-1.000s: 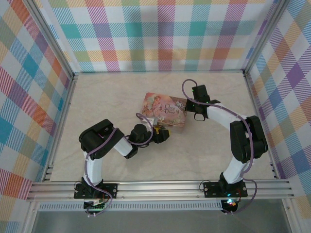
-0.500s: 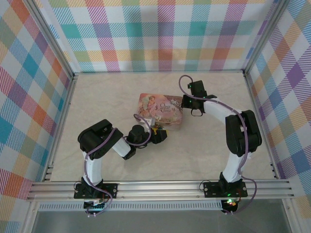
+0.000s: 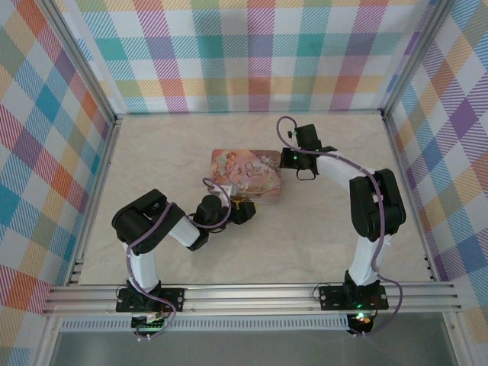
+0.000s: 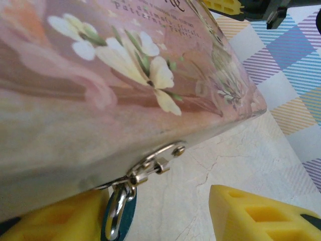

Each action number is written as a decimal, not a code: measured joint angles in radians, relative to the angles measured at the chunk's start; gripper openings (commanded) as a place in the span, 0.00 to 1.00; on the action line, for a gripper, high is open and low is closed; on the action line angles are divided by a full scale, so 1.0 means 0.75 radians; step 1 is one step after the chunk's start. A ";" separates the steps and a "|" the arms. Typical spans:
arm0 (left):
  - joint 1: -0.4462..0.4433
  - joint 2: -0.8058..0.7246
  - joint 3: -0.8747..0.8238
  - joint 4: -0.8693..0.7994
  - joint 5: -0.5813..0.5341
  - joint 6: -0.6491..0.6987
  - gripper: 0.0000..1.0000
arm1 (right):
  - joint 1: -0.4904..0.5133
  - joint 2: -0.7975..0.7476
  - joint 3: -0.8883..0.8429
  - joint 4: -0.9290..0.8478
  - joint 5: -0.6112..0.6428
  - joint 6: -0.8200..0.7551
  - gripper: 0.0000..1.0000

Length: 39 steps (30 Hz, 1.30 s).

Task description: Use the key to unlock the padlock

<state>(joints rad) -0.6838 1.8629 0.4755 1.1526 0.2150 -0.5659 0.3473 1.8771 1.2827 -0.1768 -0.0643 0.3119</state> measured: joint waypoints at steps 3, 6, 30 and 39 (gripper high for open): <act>0.003 -0.008 -0.003 -0.013 -0.004 0.006 0.44 | 0.002 0.000 -0.004 0.002 -0.002 0.000 0.00; 0.005 -0.008 -0.003 -0.037 0.001 0.008 0.37 | 0.002 0.000 -0.008 0.005 -0.002 0.001 0.00; 0.042 -0.010 0.006 -0.107 0.054 0.006 0.47 | 0.006 -0.008 -0.058 0.046 -0.002 0.001 0.00; 0.044 0.021 0.055 -0.094 0.090 -0.021 0.51 | 0.018 -0.011 -0.073 0.070 0.025 0.001 0.00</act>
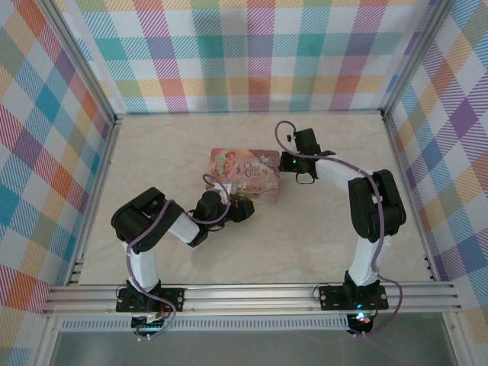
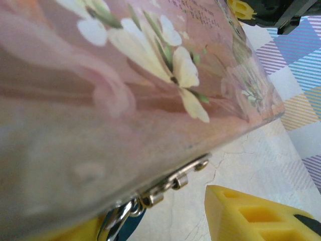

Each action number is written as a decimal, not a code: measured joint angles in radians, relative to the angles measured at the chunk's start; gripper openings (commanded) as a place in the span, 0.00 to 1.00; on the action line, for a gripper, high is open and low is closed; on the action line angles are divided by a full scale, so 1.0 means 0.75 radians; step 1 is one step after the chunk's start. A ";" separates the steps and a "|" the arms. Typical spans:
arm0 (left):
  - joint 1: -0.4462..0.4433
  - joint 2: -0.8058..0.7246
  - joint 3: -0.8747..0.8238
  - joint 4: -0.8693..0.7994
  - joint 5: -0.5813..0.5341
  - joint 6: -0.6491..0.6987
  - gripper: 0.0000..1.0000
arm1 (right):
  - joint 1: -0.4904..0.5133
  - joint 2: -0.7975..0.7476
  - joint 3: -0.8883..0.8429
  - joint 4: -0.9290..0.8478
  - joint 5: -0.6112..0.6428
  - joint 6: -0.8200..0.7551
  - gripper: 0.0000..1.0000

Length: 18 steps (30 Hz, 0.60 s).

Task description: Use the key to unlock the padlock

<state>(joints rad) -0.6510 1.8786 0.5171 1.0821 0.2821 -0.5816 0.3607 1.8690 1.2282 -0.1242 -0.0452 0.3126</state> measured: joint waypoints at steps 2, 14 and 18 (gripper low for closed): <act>0.001 0.004 0.005 0.000 0.009 -0.004 0.52 | 0.000 0.000 0.000 0.002 0.005 0.000 0.00; 0.021 -0.018 -0.046 0.032 0.016 -0.003 0.42 | 0.024 0.000 0.000 -0.004 -0.003 0.000 0.00; 0.035 -0.040 -0.073 0.030 0.015 -0.003 0.38 | 0.034 0.001 0.001 -0.016 -0.021 0.000 0.00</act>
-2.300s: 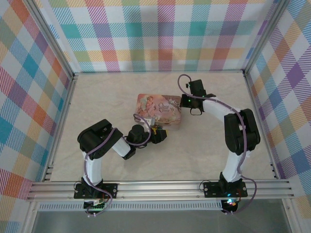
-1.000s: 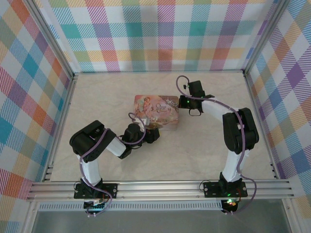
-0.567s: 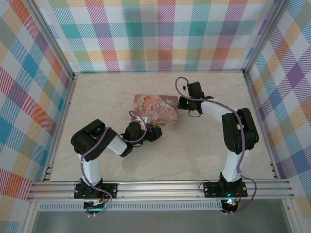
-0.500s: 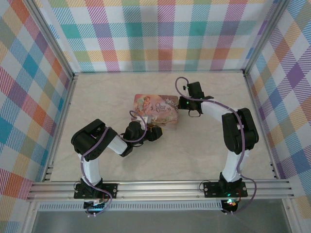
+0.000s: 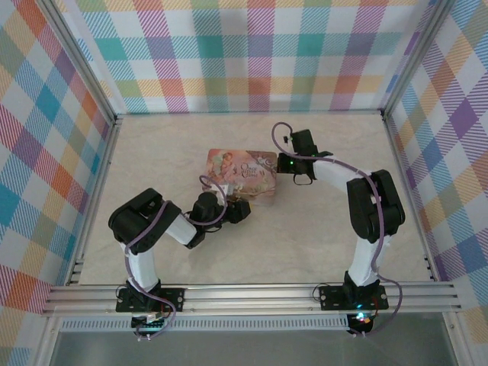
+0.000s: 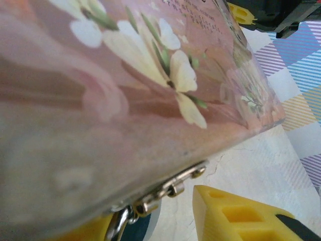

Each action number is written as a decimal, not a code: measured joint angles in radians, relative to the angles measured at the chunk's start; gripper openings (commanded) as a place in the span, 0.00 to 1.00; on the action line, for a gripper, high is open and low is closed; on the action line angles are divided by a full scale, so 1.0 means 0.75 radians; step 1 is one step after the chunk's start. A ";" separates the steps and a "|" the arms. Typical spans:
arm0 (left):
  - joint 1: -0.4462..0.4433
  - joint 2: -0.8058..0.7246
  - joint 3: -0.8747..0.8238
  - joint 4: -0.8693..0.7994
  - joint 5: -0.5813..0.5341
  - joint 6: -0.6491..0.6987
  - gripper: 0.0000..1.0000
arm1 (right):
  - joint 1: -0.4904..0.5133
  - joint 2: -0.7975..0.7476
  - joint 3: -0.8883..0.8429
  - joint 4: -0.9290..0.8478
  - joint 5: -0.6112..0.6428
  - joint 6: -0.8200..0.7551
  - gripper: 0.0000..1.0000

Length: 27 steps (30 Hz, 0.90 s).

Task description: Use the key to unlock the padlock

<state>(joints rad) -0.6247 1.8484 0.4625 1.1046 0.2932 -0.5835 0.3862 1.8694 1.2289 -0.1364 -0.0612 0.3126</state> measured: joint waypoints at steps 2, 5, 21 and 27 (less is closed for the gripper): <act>0.006 -0.008 -0.006 -0.006 -0.003 0.000 0.39 | 0.002 0.003 0.004 -0.006 -0.006 0.000 0.00; 0.010 -0.016 -0.013 -0.011 -0.007 0.000 0.42 | 0.002 0.009 0.010 -0.012 -0.012 0.000 0.00; 0.029 -0.059 -0.054 -0.051 -0.032 0.011 0.23 | 0.017 0.045 0.055 -0.039 -0.016 -0.001 0.00; 0.034 -0.062 -0.054 -0.058 -0.032 0.011 0.20 | 0.019 0.045 0.057 -0.041 -0.015 -0.001 0.00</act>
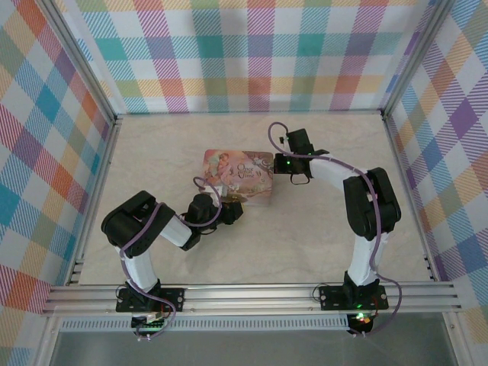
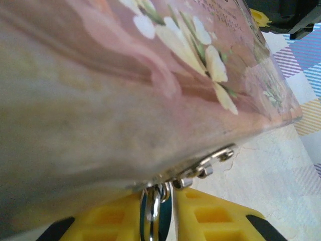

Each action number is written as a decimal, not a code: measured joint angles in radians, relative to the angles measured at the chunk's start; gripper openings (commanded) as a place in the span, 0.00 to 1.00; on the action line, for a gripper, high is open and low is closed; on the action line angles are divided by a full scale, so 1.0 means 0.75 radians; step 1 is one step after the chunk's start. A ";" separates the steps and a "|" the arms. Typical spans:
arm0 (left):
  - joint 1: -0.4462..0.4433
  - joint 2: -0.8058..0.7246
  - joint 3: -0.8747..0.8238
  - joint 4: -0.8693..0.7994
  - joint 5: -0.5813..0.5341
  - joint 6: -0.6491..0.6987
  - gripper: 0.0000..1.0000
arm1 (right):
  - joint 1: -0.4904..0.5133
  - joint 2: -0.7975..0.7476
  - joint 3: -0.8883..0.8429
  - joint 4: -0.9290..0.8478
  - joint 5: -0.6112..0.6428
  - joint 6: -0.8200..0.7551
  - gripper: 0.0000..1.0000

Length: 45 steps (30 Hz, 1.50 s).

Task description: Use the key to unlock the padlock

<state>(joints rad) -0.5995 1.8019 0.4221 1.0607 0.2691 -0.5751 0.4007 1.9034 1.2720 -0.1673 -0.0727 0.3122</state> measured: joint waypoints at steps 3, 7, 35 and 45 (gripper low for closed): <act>0.002 -0.017 -0.003 -0.026 -0.001 0.008 0.13 | 0.000 0.000 0.000 0.000 0.000 0.000 0.00; 0.005 -0.058 -0.016 -0.069 -0.002 0.025 0.22 | 0.003 0.000 0.000 0.000 -0.002 0.000 0.00; 0.013 -0.240 -0.046 -0.317 -0.002 0.100 0.02 | 0.024 0.037 0.069 -0.019 -0.022 -0.001 0.00; 0.017 -0.257 0.016 -0.470 0.079 0.108 0.04 | 0.035 0.194 0.268 -0.052 -0.098 -0.001 0.00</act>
<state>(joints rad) -0.5865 1.6093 0.4339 0.7078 0.3283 -0.4938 0.4271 2.0487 1.4731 -0.2066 -0.1463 0.3115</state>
